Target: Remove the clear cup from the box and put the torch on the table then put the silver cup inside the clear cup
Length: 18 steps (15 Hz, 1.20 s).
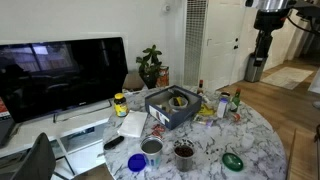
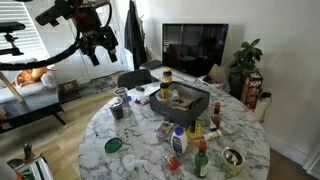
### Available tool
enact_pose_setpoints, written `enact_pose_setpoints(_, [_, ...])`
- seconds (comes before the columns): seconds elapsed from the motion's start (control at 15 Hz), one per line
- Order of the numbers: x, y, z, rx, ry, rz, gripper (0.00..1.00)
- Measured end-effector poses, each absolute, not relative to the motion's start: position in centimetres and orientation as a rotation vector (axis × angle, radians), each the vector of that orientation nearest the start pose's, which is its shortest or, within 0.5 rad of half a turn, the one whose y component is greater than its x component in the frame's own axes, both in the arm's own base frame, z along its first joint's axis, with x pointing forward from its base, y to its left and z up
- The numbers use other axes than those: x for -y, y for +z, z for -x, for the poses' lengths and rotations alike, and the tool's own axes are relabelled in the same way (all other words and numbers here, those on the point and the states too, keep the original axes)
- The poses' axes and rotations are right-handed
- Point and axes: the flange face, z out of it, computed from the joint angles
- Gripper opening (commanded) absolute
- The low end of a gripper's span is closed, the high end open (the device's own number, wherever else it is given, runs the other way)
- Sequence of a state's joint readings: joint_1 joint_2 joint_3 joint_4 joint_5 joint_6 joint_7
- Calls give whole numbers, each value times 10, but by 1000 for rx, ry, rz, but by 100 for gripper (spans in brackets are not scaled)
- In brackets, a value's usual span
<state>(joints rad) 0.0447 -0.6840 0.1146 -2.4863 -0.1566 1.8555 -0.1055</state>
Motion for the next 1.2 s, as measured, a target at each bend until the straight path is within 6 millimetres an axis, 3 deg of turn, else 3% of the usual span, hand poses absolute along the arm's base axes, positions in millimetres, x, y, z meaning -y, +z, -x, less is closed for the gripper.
enact_pose_setpoints(0.47, [-49, 520, -349, 474, -87, 3328, 100])
enact_pose_setpoints(0.6, [-48, 521, -362, 453, -155, 3306, 100])
enact_pose_setpoints(0.8, [-39, 512, -407, 363, -281, 3251, 100])
enact_pose_setpoints(1.2, [-8, 444, -523, 170, -442, 3135, 100])
